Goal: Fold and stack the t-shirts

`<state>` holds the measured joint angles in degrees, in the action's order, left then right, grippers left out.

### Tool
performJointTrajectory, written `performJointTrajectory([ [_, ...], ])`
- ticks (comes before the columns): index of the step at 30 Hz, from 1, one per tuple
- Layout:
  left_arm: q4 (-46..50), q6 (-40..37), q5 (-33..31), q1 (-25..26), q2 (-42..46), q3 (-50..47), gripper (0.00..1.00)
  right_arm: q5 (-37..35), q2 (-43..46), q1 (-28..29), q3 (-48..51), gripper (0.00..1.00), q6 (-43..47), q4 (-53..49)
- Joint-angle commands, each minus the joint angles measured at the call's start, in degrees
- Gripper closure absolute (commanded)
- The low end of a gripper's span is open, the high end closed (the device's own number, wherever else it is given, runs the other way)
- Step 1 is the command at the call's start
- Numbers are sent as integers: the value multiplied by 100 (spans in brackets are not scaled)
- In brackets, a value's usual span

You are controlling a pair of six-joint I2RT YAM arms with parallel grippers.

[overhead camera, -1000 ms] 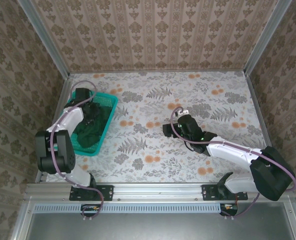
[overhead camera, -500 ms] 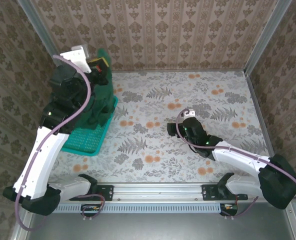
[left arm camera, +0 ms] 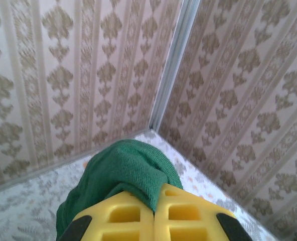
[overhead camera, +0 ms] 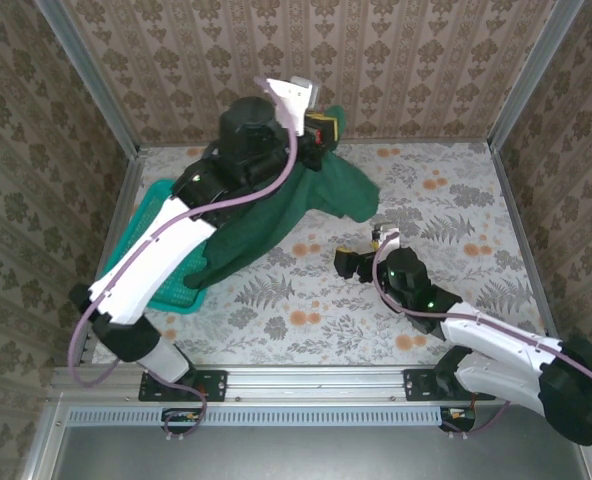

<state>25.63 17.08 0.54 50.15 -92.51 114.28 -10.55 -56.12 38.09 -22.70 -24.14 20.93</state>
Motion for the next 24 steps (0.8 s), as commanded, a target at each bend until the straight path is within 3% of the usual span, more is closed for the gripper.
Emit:
performJointTrajectory([
  [1, 486, 353, 531, -73, -614, 578, 91, 288, 272, -22, 180, 0, 34, 586],
  [2, 667, 470, 706, -141, -844, 724, 83, 243, 289, -25, 203, 0, 26, 611],
  [3, 1043, 533, 894, -201, -1161, 1043, 68, 210, 280, -34, 213, 1, 4, 629],
  [5, 2029, 476, 881, -278, -1778, 1859, 48, 155, 238, -55, 175, 0, -36, 548],
  [7, 2991, 433, 417, -374, -2196, 2536, 22, 100, 212, -88, 155, 0, -75, 487],
  [8, 3264, 435, 161, -448, -2249, 2596, 17, 65, 185, -107, 137, 1, -98, 445],
  [10, 3263, 498, -121, -615, -1939, 2070, 10, -11, 84, -150, 62, 0, -151, 314],
  [13, 2087, 682, -326, -915, -681, -37, 0, -179, -263, -204, -239, 1, -209, -216],
  [17, 1113, 1264, -639, -1618, 1003, -2382, 0, -26, -1232, -214, -1131, 0, -230, -1298],
  [24, 1252, 1704, -902, -2998, 2830, -4557, 0, 242, -3488, 199, -3201, 7, -302, -3058],
])
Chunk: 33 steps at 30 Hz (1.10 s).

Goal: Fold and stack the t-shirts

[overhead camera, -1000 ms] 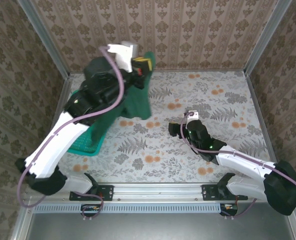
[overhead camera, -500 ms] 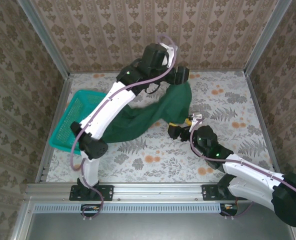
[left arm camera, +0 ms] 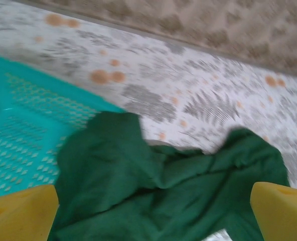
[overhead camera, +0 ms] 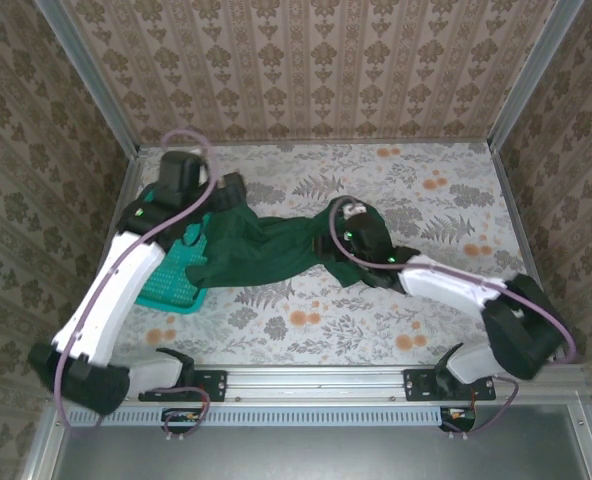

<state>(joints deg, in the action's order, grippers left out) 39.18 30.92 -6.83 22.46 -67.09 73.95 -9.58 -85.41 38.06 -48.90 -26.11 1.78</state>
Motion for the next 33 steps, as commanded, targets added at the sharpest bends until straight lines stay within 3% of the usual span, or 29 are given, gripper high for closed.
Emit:
performJointTrajectory([
  [1, -80, 343, -185, -369, 493, -753, 0, 175, -863, 316, -888, 8, -107, -1330],
  [8, -30, 609, -215, -1177, 1388, -1655, 0, 642, -2442, 737, -2179, 9, -174, -1716],
  [12, -94, 523, 12, -1425, 1604, -1837, 0, 480, -3114, 743, -2842, 19, -47, -2356],
  [14, -10, 486, 67, -1508, 1583, -1806, 0, 240, -3201, 724, -2890, 31, -48, -2453],
  [17, -13, 525, 148, -1636, 1618, -1831, 0, 425, -3018, 436, -2529, 57, -257, -2124],
  [21, -148, 517, 299, -1710, 1639, -1866, 0, 1187, -2469, -244, -1914, 100, -557, -1676],
  [28, -268, 404, 584, -1659, 1321, -1667, 0, 1157, -144, -1219, -816, 100, -857, -1266],
  [33, -217, 169, 404, -1167, 888, -1496, 2, 647, 1499, -2332, 30, 100, -1404, -1343],
])
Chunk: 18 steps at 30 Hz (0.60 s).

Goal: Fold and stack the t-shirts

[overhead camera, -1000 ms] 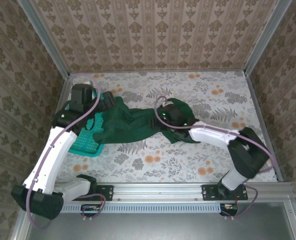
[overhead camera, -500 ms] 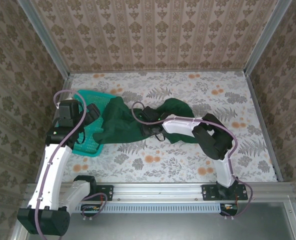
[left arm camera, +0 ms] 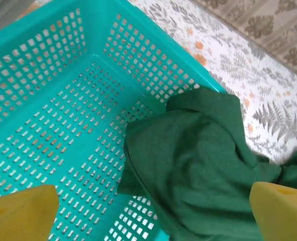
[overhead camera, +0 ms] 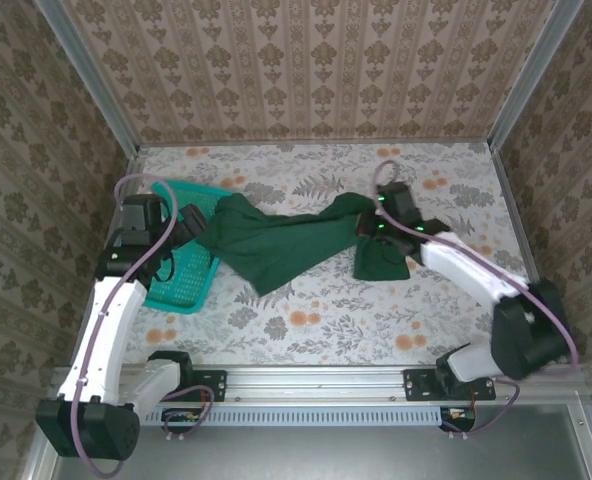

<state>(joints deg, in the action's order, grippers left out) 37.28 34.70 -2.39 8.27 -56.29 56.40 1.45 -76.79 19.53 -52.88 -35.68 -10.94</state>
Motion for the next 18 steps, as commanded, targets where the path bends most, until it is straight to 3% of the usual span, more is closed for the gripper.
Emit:
performJointTrajectory([
  [1, 43, -264, -147, 385, -288, 311, 2, -581, 948, -719, 620, 100, -576, -133],
  [6, 200, -373, -472, 742, -662, 384, 4, -742, 2392, -1912, 1412, 100, -975, -253],
  [12, 252, -499, -625, 1273, -1409, 480, 10, -369, 2476, -2014, 1731, 100, -926, -114],
  [18, 640, -729, -1351, 1616, -2469, 823, 20, 273, 2338, -1982, 2436, 100, -1181, 741],
])
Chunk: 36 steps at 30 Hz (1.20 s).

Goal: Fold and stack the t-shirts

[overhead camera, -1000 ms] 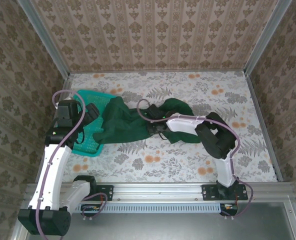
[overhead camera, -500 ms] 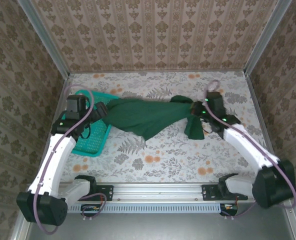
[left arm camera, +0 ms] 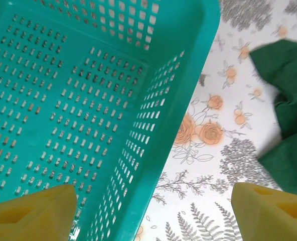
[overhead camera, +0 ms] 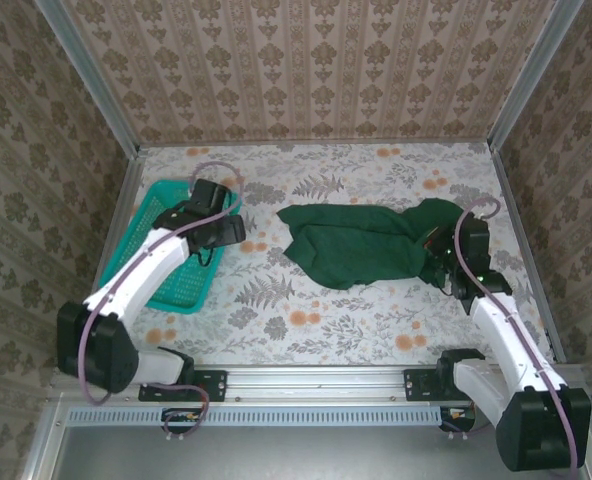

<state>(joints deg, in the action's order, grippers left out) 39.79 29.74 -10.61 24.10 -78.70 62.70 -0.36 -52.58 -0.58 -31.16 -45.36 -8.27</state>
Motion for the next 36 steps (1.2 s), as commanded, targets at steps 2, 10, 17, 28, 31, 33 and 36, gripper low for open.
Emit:
performJointTrajectory([
  [2, 356, -348, -617, 34, -434, 172, 23, 594, -217, 56, 396, 100, -236, 667],
  [10, 217, -621, -664, -210, -1139, 297, 50, 805, -553, 242, 540, 100, -313, 1110],
  [17, -285, -1206, -565, -938, -1552, 763, 71, 622, -509, 343, 668, 100, -321, 1244],
  [28, -67, -3561, -1015, -1331, -3307, 2799, 100, 384, -361, 383, 759, 100, -227, 1223],
  [31, -188, -3697, -993, -1614, -3270, 2695, 100, 319, -289, 390, 795, 100, -228, 1269],
  [33, -196, -3600, -846, -1840, -3174, 2623, 100, 309, -288, 401, 795, 100, -231, 1282],
  [36, -427, -3689, -1029, -1976, -3017, 2392, 100, 344, -297, 412, 804, 100, -254, 1317],
])
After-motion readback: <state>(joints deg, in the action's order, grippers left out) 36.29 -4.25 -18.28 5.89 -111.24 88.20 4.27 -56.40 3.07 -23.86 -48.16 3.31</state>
